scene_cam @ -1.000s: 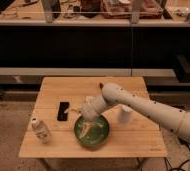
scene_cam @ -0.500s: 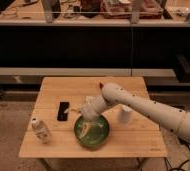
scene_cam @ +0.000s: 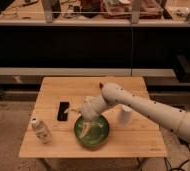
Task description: Knock the bottle over
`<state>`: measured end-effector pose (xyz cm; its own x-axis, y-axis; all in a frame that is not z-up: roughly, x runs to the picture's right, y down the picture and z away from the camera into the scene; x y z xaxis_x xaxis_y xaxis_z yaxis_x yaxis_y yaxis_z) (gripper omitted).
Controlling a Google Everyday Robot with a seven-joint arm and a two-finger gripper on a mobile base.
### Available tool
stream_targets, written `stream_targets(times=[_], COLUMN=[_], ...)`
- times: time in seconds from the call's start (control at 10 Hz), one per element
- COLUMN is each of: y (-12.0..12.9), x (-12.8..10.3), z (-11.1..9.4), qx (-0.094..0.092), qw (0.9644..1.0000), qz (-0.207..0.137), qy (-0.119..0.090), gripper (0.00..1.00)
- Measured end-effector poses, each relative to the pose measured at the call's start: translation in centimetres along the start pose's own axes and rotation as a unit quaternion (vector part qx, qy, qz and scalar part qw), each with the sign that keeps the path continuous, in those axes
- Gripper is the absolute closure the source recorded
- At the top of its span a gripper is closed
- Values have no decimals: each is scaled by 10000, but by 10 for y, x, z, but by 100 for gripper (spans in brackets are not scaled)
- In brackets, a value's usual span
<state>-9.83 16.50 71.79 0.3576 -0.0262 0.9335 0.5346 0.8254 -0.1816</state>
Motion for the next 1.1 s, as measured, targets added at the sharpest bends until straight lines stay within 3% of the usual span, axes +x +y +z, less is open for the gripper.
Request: stream_targets(times=[0.8, 1.0, 1.1], y=[0, -5, -17], x=[0, 1, -5], z=[-1, -15, -38], qx=[-7, -43, -29], qw=[10000, 9996, 9984], qz=[-1, -58, -171], qy=[17, 280, 533], gripper=[20, 20, 22])
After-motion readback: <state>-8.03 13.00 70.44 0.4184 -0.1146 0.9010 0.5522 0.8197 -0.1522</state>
